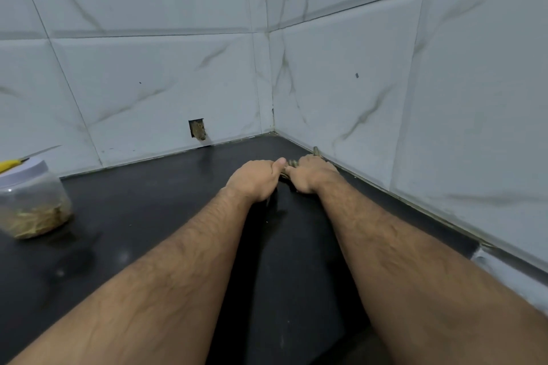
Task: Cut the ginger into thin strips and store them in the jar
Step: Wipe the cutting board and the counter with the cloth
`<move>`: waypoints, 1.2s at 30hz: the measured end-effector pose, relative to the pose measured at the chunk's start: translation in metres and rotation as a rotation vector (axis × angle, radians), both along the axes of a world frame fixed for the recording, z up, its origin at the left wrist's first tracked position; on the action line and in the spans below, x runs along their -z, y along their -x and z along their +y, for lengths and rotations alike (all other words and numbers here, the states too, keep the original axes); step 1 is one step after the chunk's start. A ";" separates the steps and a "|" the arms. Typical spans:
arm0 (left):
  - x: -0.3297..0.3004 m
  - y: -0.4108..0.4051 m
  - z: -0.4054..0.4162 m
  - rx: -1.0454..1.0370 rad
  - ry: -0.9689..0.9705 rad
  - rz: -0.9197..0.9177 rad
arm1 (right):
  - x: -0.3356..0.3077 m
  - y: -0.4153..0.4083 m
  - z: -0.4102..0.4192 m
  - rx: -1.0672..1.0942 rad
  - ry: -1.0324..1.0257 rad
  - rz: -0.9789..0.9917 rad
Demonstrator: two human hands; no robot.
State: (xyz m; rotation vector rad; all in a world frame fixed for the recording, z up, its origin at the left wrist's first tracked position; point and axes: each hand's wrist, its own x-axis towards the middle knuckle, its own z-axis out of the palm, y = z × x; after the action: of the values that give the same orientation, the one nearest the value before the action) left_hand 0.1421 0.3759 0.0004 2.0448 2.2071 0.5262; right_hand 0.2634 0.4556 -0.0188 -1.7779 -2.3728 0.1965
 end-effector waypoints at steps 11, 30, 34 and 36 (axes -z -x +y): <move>-0.015 -0.049 -0.087 0.062 0.054 0.000 | -0.001 -0.073 -0.102 0.149 -0.007 0.106; -0.017 0.027 -0.156 -0.142 -0.049 -0.113 | -0.004 0.035 -0.175 -0.105 -0.031 0.031; -0.012 0.005 -0.142 -0.073 -0.020 -0.113 | -0.003 0.006 -0.147 -0.021 -0.046 0.059; -0.012 -0.008 -0.139 -0.029 -0.014 -0.109 | -0.001 -0.011 -0.143 0.022 -0.034 0.068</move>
State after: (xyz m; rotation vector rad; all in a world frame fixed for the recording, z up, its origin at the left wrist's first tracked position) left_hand 0.1500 0.2366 0.0127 1.9434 2.1797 0.6412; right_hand 0.2749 0.3124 -0.0175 -1.7527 -2.2947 0.2088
